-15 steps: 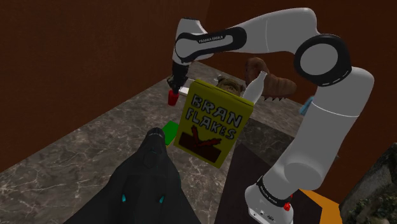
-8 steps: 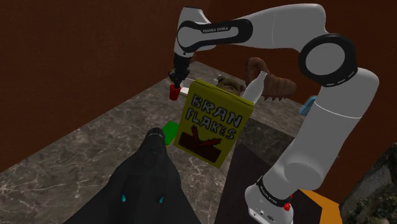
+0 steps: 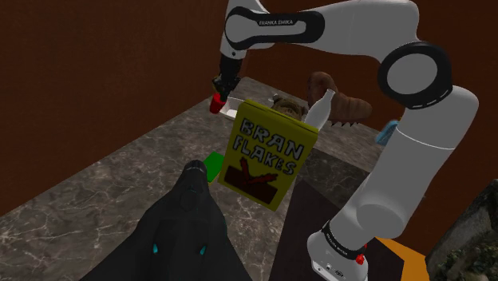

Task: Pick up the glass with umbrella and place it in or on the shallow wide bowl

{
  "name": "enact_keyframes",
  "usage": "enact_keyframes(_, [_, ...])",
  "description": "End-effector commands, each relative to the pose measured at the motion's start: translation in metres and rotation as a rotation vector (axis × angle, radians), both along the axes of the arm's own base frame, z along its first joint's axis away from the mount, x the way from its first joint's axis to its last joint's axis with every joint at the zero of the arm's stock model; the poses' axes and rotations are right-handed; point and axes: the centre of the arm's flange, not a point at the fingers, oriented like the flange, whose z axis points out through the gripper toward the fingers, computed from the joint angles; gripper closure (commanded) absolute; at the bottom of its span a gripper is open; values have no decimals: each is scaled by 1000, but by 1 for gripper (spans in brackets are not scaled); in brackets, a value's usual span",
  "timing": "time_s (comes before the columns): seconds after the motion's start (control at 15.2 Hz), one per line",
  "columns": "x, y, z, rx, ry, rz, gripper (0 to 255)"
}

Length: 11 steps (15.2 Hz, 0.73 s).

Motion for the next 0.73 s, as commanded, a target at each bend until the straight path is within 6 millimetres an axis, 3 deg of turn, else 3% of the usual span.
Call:
enact_keyframes(0.0, [0,0,11,0,0,0,255])
enact_keyframes(0.07, [0,0,12,0,0,0,255])
enact_keyframes(0.66, [33,-114,15,0,0,0,255])
